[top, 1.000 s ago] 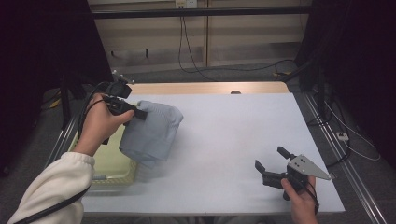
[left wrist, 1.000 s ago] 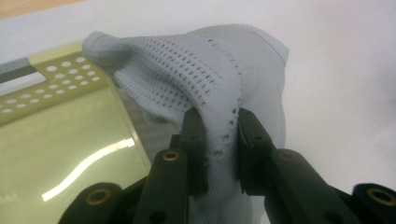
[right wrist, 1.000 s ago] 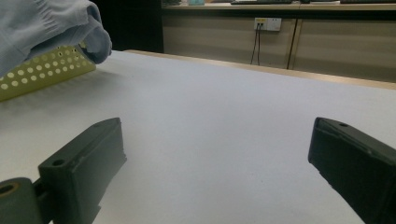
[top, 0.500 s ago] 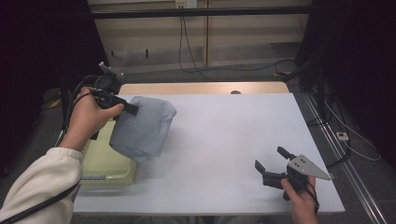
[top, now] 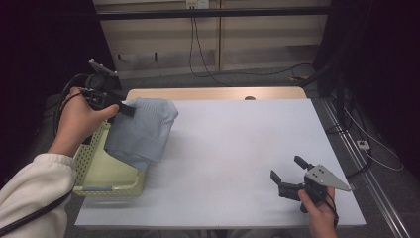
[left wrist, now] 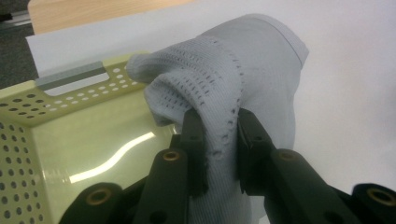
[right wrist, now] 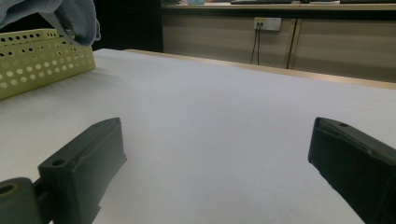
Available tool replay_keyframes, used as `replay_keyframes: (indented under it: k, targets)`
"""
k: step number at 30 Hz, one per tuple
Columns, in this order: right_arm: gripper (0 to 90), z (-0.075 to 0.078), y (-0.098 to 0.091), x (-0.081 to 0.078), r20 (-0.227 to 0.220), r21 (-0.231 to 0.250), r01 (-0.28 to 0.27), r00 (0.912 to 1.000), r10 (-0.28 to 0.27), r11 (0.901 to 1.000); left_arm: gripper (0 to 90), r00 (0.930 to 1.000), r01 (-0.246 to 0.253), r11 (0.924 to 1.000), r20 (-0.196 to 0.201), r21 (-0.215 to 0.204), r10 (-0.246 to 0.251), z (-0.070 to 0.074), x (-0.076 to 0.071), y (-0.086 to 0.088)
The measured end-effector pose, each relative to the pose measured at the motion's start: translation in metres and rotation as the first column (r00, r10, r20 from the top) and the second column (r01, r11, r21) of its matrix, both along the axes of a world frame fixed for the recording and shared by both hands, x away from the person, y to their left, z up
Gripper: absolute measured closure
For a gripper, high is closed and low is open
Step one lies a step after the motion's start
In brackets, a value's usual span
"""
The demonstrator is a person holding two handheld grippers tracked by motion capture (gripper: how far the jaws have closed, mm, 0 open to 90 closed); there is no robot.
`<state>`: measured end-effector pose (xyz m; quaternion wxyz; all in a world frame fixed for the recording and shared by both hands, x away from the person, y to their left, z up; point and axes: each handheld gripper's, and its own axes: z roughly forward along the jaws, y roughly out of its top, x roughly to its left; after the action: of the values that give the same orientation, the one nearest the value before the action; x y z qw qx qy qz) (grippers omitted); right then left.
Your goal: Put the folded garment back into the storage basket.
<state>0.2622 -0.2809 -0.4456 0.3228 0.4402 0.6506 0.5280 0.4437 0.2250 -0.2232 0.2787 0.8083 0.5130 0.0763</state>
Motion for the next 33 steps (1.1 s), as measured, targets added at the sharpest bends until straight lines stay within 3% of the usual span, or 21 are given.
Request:
replay_keyframes:
  k: [12,17,23,33]
  targets:
    - [3.3,0.000,0.000,-0.001,0.001,-0.001,0.000,1.0000,0.000,1.0000,76.0,0.9986,-0.045,0.9989,0.027,0.010,0.045,0.010,0.001,0.018]
    - [3.3,0.000,0.000,-0.001,0.000,-0.003,0.000,1.0000,0.000,1.0000,76.0,0.9973,-0.066,0.9973,0.032,0.031,0.065,0.007,0.003,0.023]
    - [3.3,0.000,-0.001,0.000,0.000,-0.002,0.002,1.0000,-0.002,1.0000,75.9,0.9955,-0.093,0.9956,0.022,0.018,0.092,0.000,0.007,0.035]
    - [3.3,0.000,0.000,-0.001,0.000,-0.002,0.001,1.0000,-0.001,1.0000,75.8,0.9895,-0.108,0.9941,0.096,-0.010,0.108,0.000,0.023,0.043]
